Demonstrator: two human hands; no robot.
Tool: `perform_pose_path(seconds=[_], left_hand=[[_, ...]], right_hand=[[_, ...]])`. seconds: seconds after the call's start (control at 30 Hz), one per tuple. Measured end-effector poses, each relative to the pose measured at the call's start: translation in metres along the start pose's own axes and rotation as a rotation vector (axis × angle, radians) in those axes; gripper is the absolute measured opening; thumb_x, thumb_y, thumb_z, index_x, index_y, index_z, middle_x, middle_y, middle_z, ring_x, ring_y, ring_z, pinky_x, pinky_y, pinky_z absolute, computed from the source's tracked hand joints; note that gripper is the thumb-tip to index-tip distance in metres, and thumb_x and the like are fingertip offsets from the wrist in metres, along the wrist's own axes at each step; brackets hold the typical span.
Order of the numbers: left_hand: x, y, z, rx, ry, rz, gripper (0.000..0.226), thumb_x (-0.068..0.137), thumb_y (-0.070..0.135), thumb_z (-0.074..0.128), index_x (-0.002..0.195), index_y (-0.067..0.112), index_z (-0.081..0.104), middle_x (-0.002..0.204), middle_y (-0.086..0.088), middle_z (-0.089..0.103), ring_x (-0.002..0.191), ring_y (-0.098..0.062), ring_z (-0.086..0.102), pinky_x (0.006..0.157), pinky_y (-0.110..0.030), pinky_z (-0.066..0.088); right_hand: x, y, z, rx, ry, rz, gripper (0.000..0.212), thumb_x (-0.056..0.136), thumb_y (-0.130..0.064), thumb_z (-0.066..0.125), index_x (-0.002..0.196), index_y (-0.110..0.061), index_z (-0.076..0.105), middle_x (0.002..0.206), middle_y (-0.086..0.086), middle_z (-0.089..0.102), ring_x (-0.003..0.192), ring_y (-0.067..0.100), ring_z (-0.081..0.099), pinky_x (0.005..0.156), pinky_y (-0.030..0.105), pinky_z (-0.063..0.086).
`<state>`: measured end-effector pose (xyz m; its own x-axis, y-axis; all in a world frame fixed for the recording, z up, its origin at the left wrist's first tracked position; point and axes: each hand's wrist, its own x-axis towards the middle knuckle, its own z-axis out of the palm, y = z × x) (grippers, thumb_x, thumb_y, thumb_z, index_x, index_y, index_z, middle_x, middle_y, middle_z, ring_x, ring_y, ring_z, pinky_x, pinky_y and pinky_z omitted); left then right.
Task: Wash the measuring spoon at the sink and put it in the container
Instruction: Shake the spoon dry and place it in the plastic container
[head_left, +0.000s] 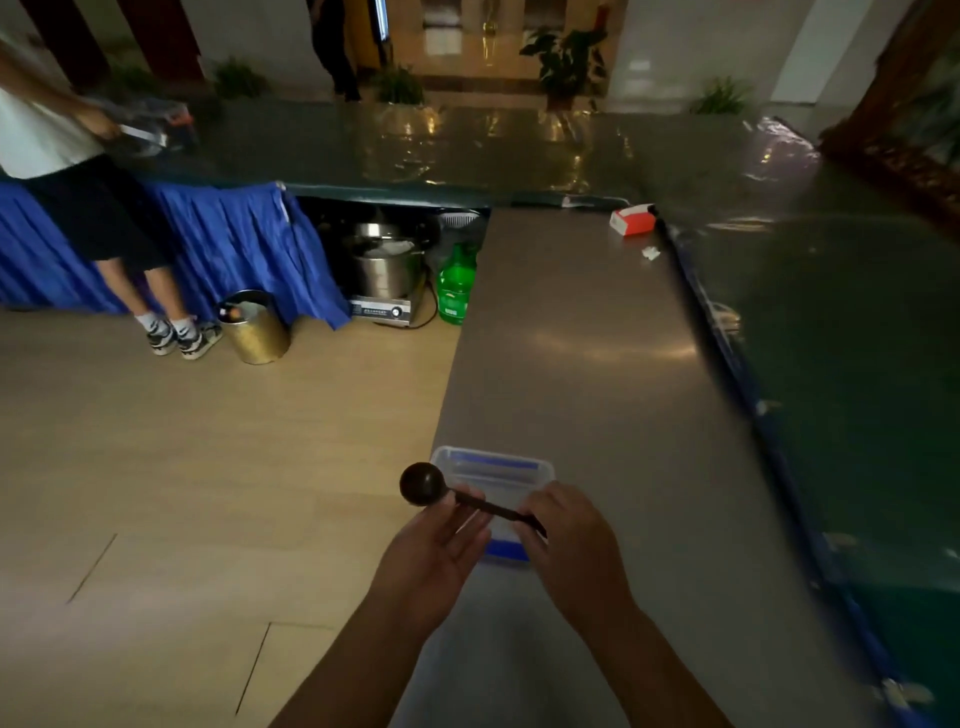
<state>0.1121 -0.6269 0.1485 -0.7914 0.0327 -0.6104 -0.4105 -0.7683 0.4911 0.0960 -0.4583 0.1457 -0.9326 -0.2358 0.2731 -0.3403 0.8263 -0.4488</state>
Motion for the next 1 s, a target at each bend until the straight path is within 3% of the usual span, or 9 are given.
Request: perform_pose_path(seconds=[0.1, 0.6, 0.7, 0.8, 1.0], left_hand=[[0.031, 0.004, -0.003, 0.015, 0.031, -0.050, 0.026, 0.097, 0.014, 0.056, 0.118, 0.005, 0.066, 0.107, -0.014, 0.077, 0.094, -0.026, 0.075, 0.080, -0.038, 0.052], [0.145, 0.026, -0.049, 0.003, 0.130, -0.311, 0.033, 0.090, 0.020, 0.060, 0.117, 0.000, 0.065, 0.103, -0.019, 0.077, 0.091, -0.029, 0.076, 0.068, -0.037, 0.061], [0.160, 0.026, -0.049, -0.028, 0.102, -0.354, 0.035, 0.086, 0.021, 0.062, 0.113, -0.002, 0.064, 0.101, -0.021, 0.076, 0.091, -0.032, 0.075, 0.078, -0.042, 0.058], [0.171, 0.025, -0.049, -0.024, 0.087, -0.392, 0.039, 0.095, 0.025, 0.056, 0.122, -0.002, 0.061, 0.115, -0.023, 0.072, 0.102, -0.034, 0.072, 0.091, -0.046, 0.053], [0.183, 0.018, -0.048, -0.034, 0.124, -0.419, 0.043, 0.096, 0.029, 0.055, 0.126, -0.002, 0.058, 0.126, -0.025, 0.066, 0.115, -0.038, 0.064, 0.098, -0.048, 0.050]], right_hand=[[0.012, 0.009, 0.018, -0.003, -0.032, 0.031, 0.015, 0.077, -0.015, 0.075, 0.076, -0.019, 0.061, 0.079, -0.002, 0.059, 0.073, 0.017, 0.056, 0.062, 0.024, 0.044], [0.058, 0.020, 0.113, -0.116, -0.316, 0.298, 0.009, 0.084, -0.019, 0.066, 0.082, -0.017, 0.058, 0.085, -0.001, 0.059, 0.079, 0.018, 0.055, 0.061, 0.025, 0.038], [0.063, 0.029, 0.119, -0.134, -0.368, 0.333, 0.008, 0.088, -0.024, 0.061, 0.086, -0.017, 0.057, 0.089, 0.000, 0.058, 0.083, 0.018, 0.054, 0.061, 0.027, 0.040], [0.066, 0.034, 0.123, -0.153, -0.382, 0.356, 0.010, 0.092, -0.027, 0.059, 0.088, -0.018, 0.058, 0.091, -0.002, 0.058, 0.082, 0.016, 0.054, 0.061, 0.025, 0.041], [0.071, 0.043, 0.130, -0.171, -0.442, 0.376, 0.012, 0.094, -0.031, 0.053, 0.098, -0.021, 0.057, 0.100, -0.002, 0.059, 0.089, 0.014, 0.055, 0.066, 0.020, 0.034]])
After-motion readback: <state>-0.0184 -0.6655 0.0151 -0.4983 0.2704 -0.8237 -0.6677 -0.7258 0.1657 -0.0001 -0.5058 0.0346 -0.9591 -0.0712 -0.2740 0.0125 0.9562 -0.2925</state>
